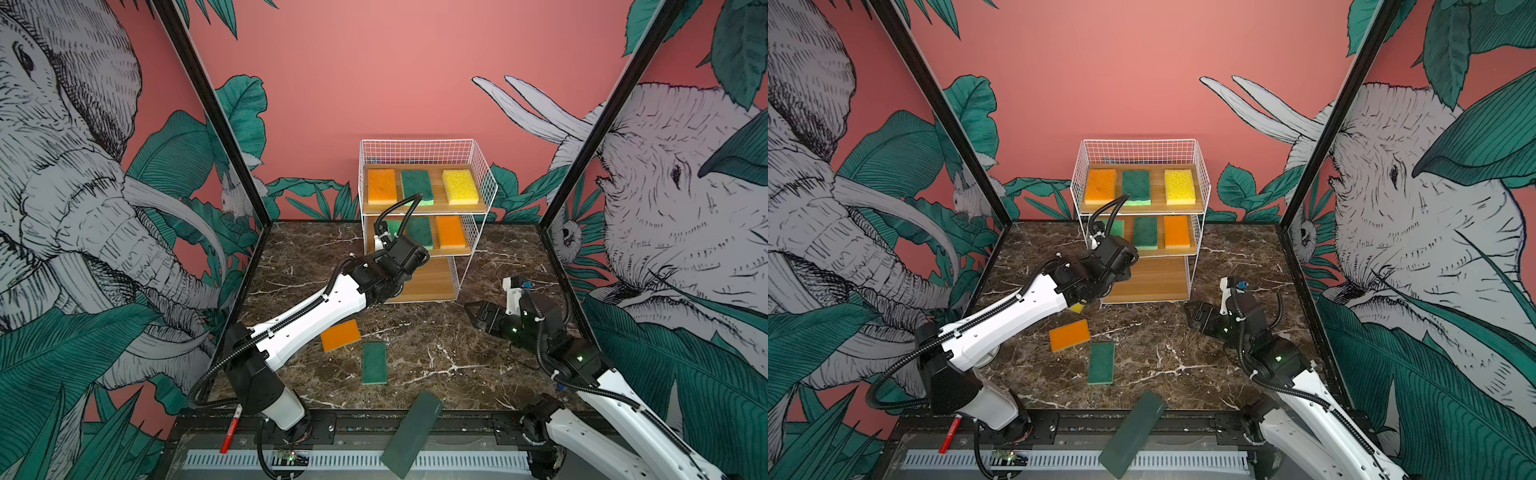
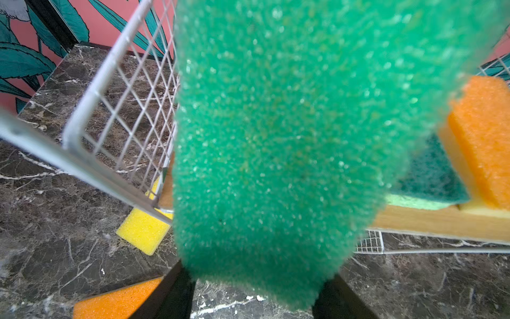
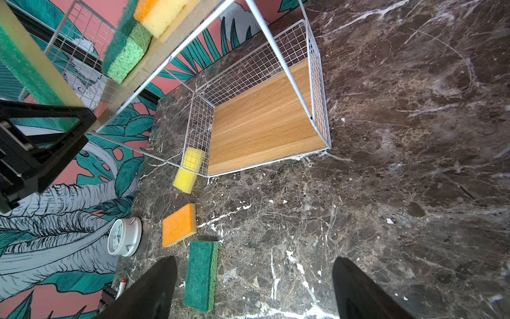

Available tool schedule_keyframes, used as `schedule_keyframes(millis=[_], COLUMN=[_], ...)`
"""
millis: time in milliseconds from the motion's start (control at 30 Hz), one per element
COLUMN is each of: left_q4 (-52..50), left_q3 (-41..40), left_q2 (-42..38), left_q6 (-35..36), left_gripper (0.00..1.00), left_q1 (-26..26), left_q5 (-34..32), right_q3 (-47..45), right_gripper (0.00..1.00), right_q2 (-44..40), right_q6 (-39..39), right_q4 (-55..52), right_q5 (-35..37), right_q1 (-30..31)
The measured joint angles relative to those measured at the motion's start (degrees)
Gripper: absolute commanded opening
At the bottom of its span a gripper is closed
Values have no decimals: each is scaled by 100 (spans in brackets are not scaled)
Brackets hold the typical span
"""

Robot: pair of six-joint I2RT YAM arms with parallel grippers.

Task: Arrange cleaning sponges on a shelf
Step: Place the cleaning sponge on the shelf.

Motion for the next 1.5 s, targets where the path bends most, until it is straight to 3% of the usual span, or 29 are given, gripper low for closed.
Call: schedule_keyframes(millis=[1200,1367,1500], left_q4=[98,164,195], left_q3=[46,-55,-92], left_q2=[-114,-533,-800], left_q6=[-70,-76,-9], left_gripper=[70,67,56], left_q1=[0,0,0], left_q5=[61,214,387], right_q3=[0,0,0], right_gripper=[89,87,86], right_q2=[-59,-57,-26], right_q6=[0,2,2], right_q4=[-66,-68,-76], right_q5=[-4,-4,-4], right_q1=[0,0,0])
